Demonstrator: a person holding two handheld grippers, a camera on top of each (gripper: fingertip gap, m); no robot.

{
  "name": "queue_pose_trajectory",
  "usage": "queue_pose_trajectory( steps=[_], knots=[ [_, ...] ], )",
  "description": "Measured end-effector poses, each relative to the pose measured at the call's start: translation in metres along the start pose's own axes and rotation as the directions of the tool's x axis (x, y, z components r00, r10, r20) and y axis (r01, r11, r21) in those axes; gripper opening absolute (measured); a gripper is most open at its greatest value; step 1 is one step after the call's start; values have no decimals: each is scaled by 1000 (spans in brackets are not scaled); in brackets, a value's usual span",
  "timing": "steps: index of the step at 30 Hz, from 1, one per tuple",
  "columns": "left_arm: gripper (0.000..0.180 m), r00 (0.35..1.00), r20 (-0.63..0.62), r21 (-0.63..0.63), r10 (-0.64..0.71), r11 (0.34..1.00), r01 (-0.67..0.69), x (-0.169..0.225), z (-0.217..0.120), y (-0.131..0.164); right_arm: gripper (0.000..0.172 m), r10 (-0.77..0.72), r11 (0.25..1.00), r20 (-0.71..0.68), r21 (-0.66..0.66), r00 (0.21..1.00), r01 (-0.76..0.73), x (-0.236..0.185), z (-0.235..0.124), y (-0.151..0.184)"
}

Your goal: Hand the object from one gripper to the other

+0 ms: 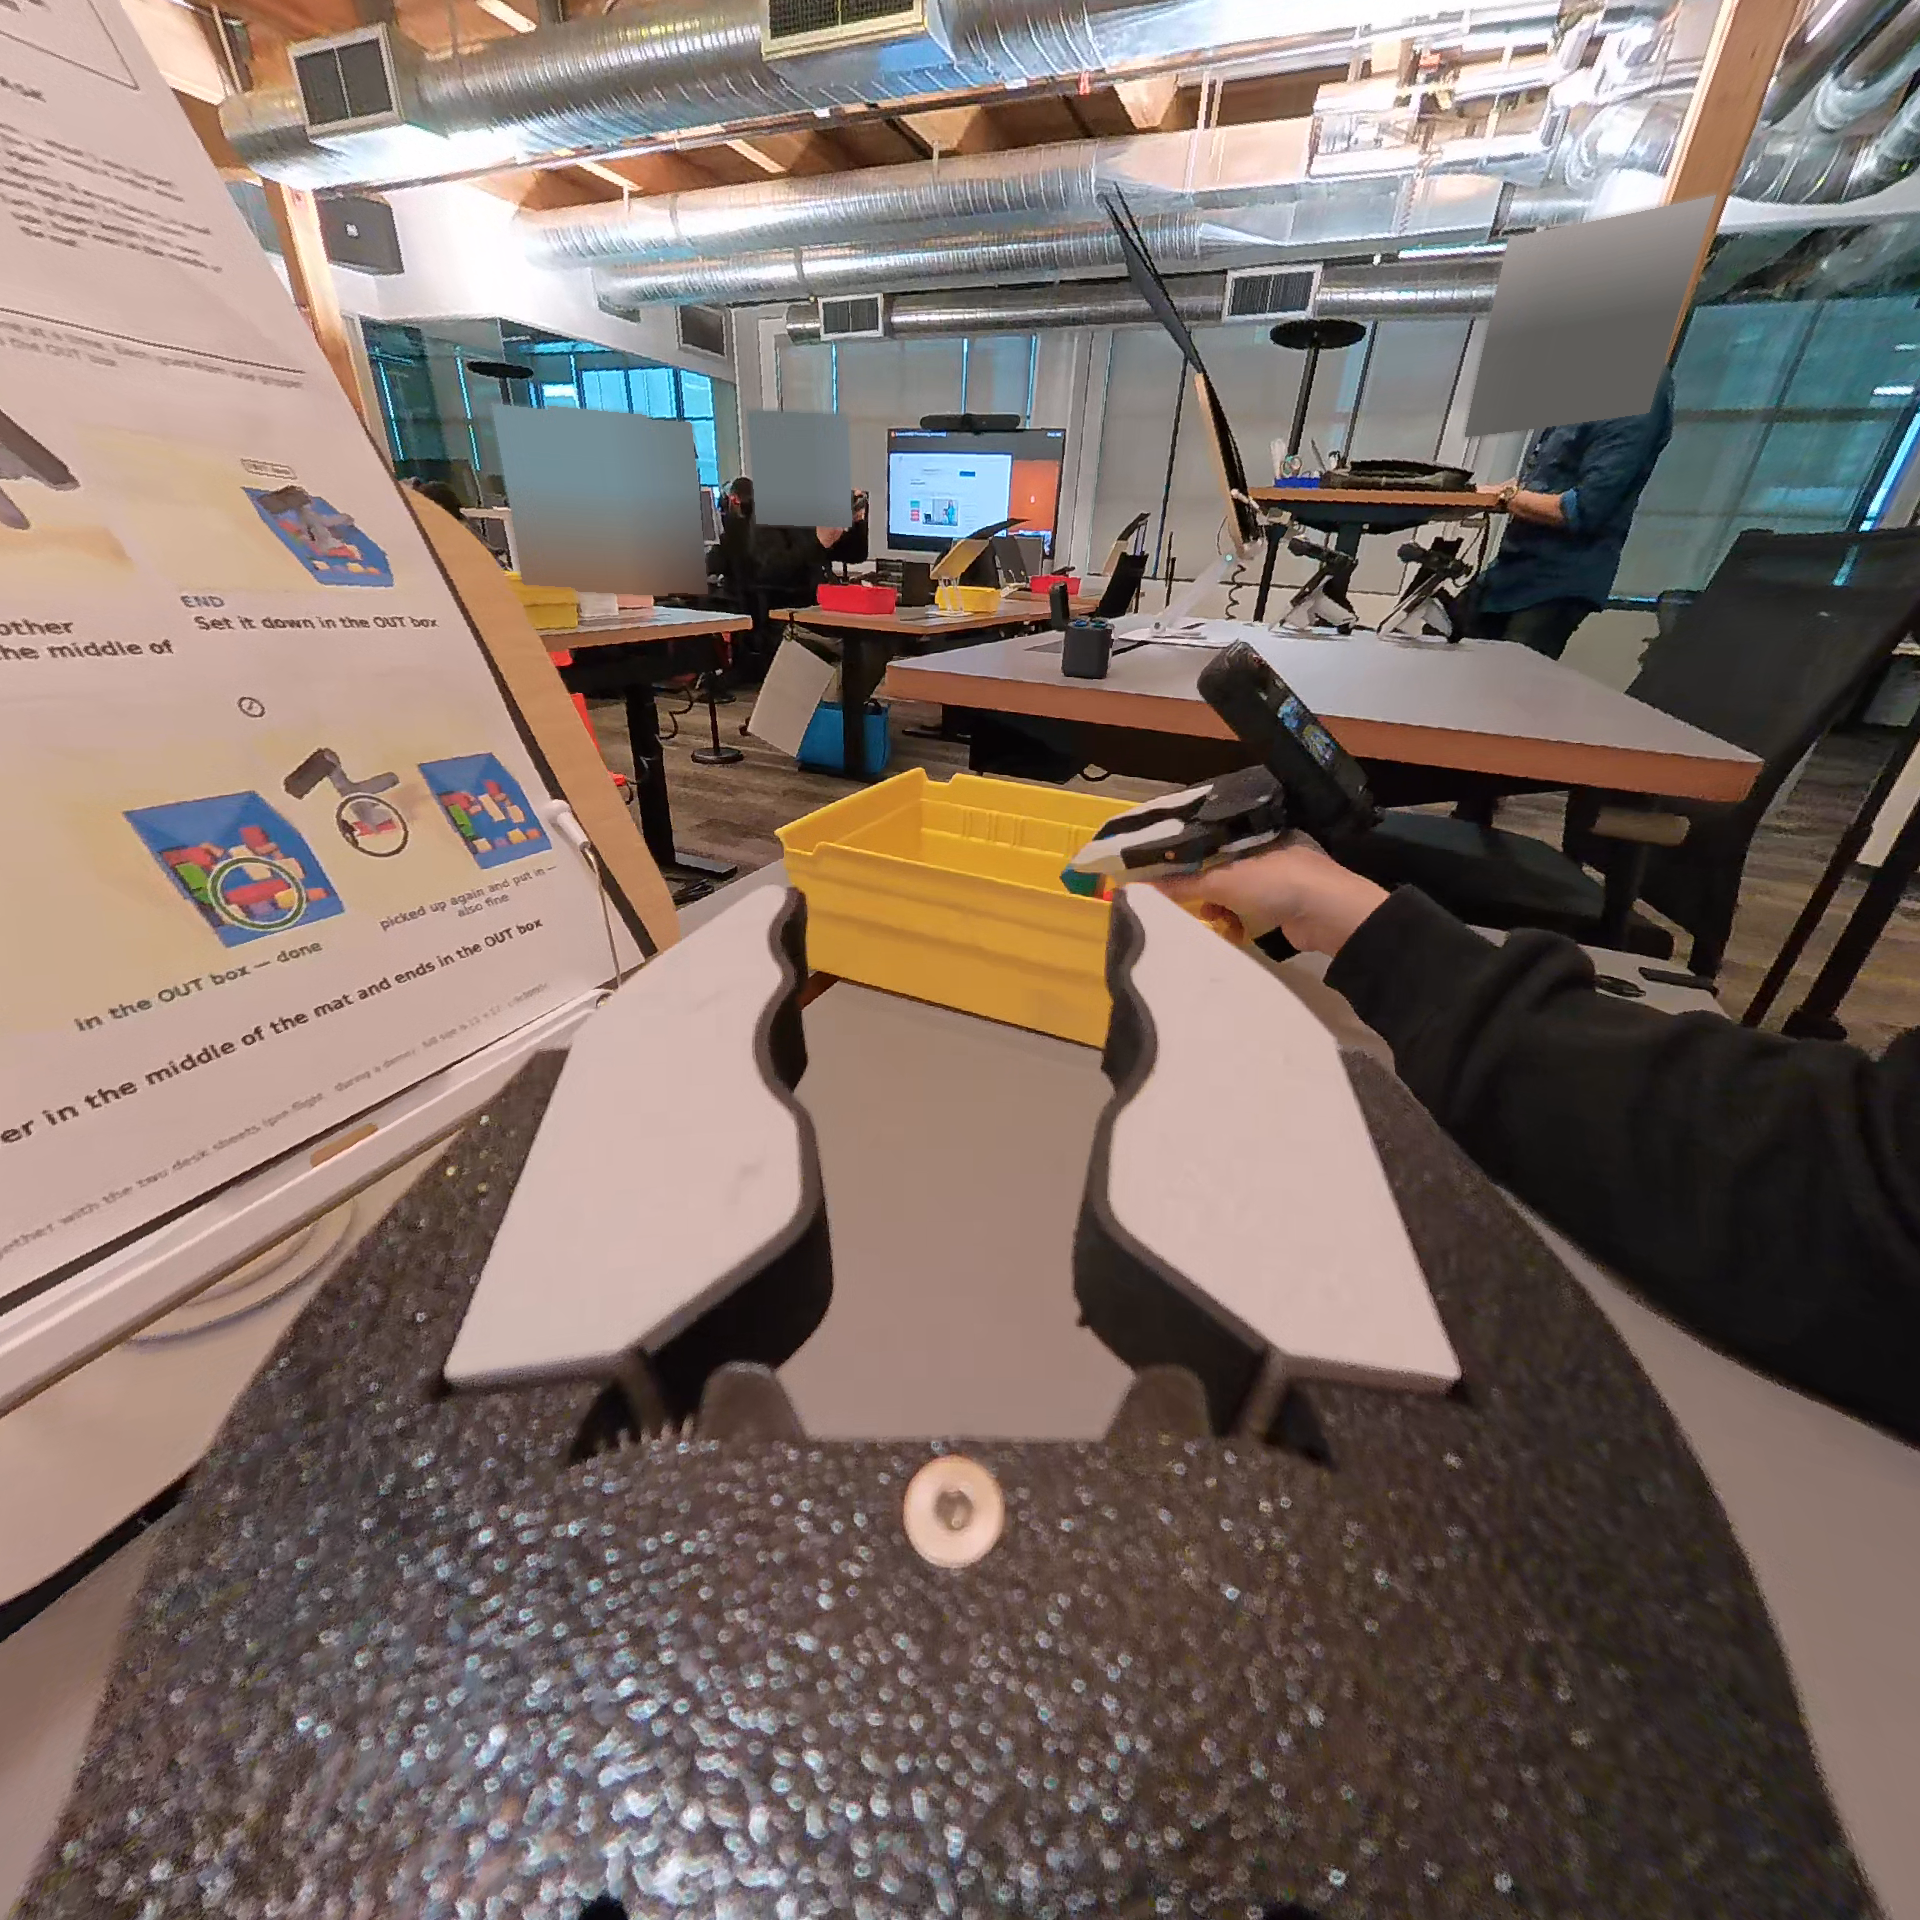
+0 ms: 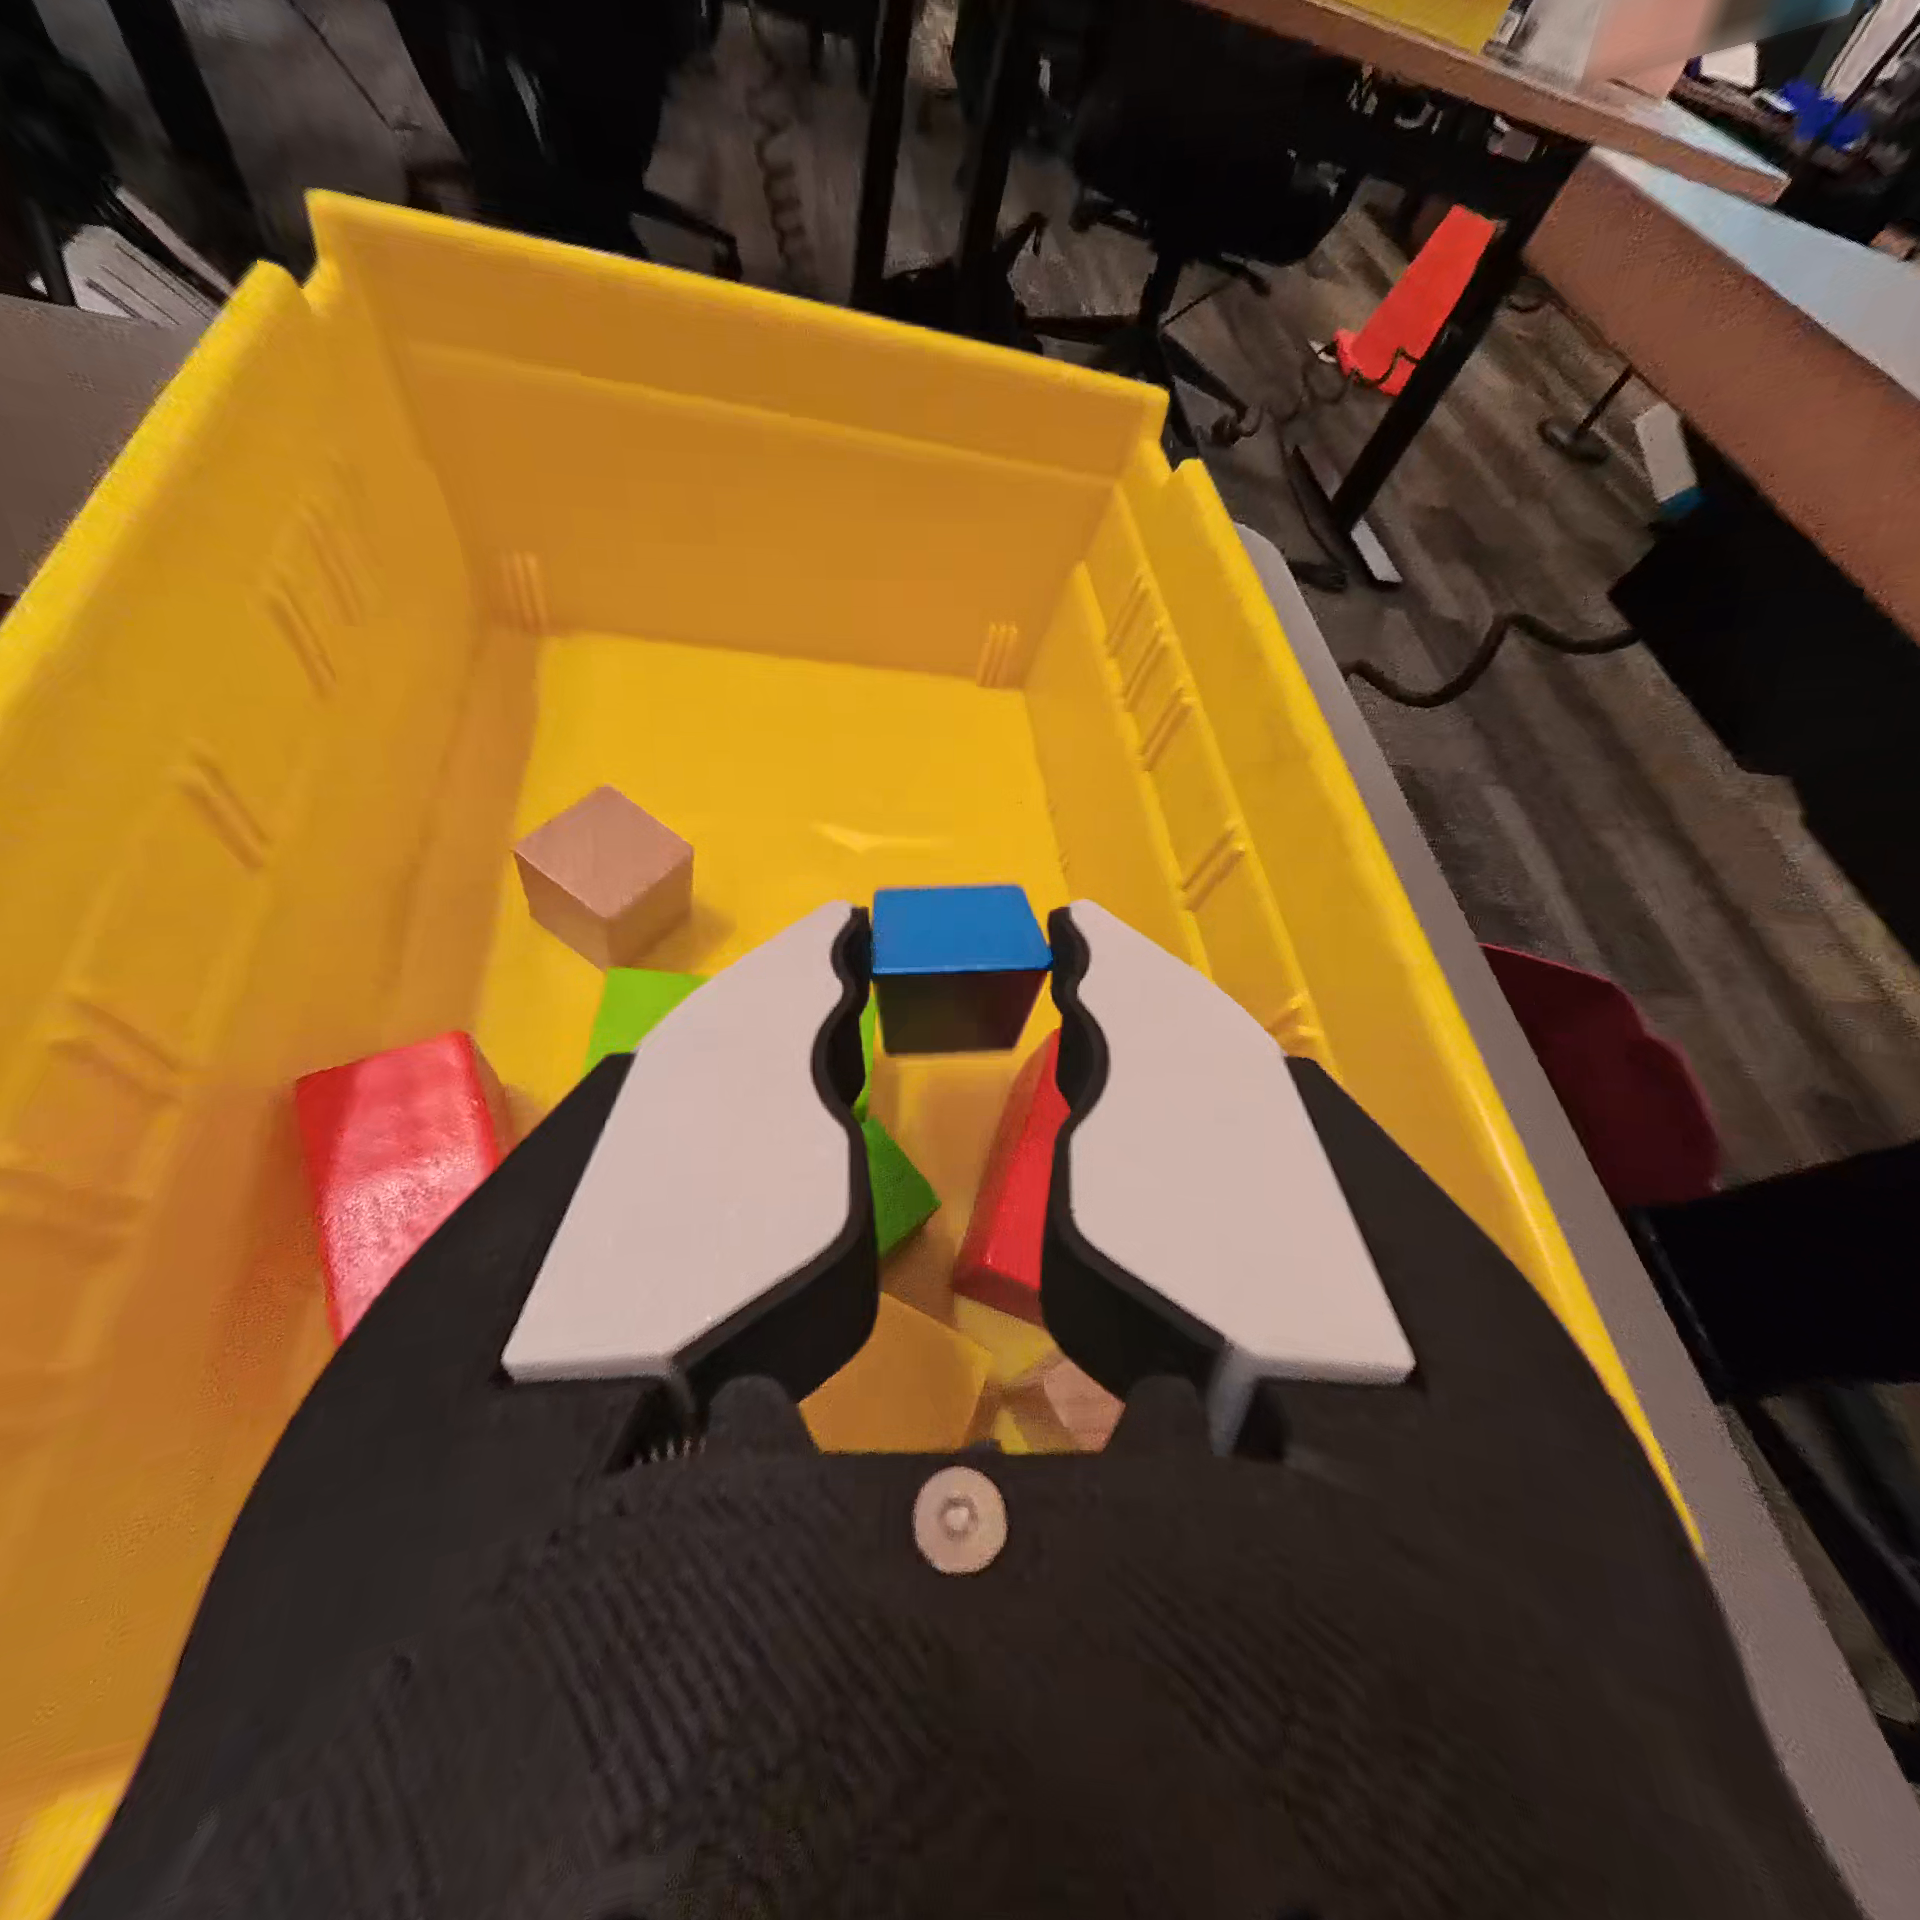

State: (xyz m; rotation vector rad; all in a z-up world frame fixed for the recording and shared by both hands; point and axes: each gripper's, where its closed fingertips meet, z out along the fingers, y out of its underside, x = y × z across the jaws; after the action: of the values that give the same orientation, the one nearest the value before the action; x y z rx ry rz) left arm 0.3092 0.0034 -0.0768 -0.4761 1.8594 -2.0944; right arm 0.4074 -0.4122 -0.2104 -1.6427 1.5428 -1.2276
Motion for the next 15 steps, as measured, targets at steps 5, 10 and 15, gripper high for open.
queue_pose_trajectory(
  steps=[5, 10, 15],
  knots=[
    [55, 1000, 3, -12, -13, 1000, 13, -2, 0, 3, 35, -7, 1000, 19, 4, 1000, 7, -8, 0, -3],
    [55, 1000, 12, -19, -7, 1000, 7, -3, -1, 2, 50, -15, 1000, 25, 26, 1000, 14, -14, -4, -14],
    [55, 996, 91, -37, -2, 999, 5, -15, -10, -3, 61, 46, 988, 165, 140, 985, -70, -43, -24, -53]
  ],
)
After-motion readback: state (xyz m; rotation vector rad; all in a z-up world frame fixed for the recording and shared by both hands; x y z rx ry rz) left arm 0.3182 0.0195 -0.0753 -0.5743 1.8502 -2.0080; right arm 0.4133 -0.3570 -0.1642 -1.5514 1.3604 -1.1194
